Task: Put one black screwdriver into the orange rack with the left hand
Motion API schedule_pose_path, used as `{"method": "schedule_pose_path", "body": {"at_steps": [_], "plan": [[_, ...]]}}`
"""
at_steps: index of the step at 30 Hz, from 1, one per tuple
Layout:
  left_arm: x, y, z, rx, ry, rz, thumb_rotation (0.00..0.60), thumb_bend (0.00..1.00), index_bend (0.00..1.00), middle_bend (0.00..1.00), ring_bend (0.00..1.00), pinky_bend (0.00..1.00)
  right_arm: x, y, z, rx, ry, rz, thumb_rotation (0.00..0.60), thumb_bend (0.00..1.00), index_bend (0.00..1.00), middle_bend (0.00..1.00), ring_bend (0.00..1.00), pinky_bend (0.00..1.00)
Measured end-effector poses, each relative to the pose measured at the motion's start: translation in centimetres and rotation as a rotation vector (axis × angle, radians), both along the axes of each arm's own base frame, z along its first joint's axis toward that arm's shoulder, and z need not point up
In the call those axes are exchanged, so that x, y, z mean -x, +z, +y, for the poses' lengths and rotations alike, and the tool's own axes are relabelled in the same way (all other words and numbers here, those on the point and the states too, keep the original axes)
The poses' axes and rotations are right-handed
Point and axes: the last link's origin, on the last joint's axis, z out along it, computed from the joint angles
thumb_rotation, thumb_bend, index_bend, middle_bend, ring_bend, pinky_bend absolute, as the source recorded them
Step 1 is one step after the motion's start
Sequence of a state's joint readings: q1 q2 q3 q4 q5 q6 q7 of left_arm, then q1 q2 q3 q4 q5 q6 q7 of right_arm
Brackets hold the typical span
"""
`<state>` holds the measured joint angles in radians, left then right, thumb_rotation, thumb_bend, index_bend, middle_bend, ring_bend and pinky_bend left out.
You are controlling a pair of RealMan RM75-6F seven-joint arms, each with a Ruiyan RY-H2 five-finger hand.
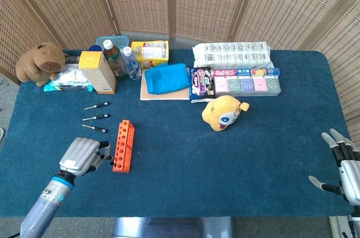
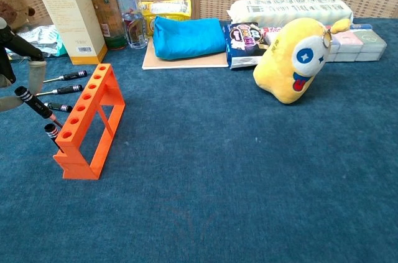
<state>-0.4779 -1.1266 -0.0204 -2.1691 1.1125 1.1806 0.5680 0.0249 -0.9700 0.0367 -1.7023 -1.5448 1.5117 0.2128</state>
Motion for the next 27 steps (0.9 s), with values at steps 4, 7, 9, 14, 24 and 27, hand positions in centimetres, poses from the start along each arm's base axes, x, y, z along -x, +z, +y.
{"method": "schedule_pose_path", "body": {"at_steps": [4,7,9,14,24,27], "plan": [[0.09,-0.15,0.05,0.002,0.005,0.006,0.600,0.38,0.55,1.00,0.97,0.95,0.00,0.03,0.02,0.001,0.000,-0.001,0.600,0.10,0.06,0.01,0.00,0.00],[0.01,-0.24,0.13,0.003,0.005,0.008,0.600,0.38,0.55,1.00,0.97,0.95,0.01,0.04,0.00,0.001,-0.001,-0.002,0.600,0.11,0.06,0.01,0.00,0.00],[-0.03,-0.29,0.15,0.003,0.004,0.010,0.600,0.38,0.55,1.00,0.97,0.95,0.01,0.04,-0.02,0.000,-0.001,-0.002,0.600,0.11,0.06,0.01,0.00,0.00],[0.00,-0.39,0.19,0.000,0.004,0.018,0.600,0.38,0.55,1.00,0.97,0.95,0.00,0.06,-0.01,0.000,0.000,-0.002,0.600,0.10,0.06,0.01,0.00,0.00],[-0.10,-0.72,0.23,0.002,-0.003,0.034,0.600,0.37,0.55,1.00,0.97,0.95,0.00,0.09,0.01,0.001,0.001,-0.003,0.600,0.11,0.06,0.01,0.00,0.00],[-0.26,-0.79,0.23,0.004,-0.009,0.035,0.600,0.37,0.52,1.00,0.97,0.95,0.00,0.08,0.00,0.000,0.000,-0.003,0.600,0.11,0.06,0.01,0.00,0.00]]}}
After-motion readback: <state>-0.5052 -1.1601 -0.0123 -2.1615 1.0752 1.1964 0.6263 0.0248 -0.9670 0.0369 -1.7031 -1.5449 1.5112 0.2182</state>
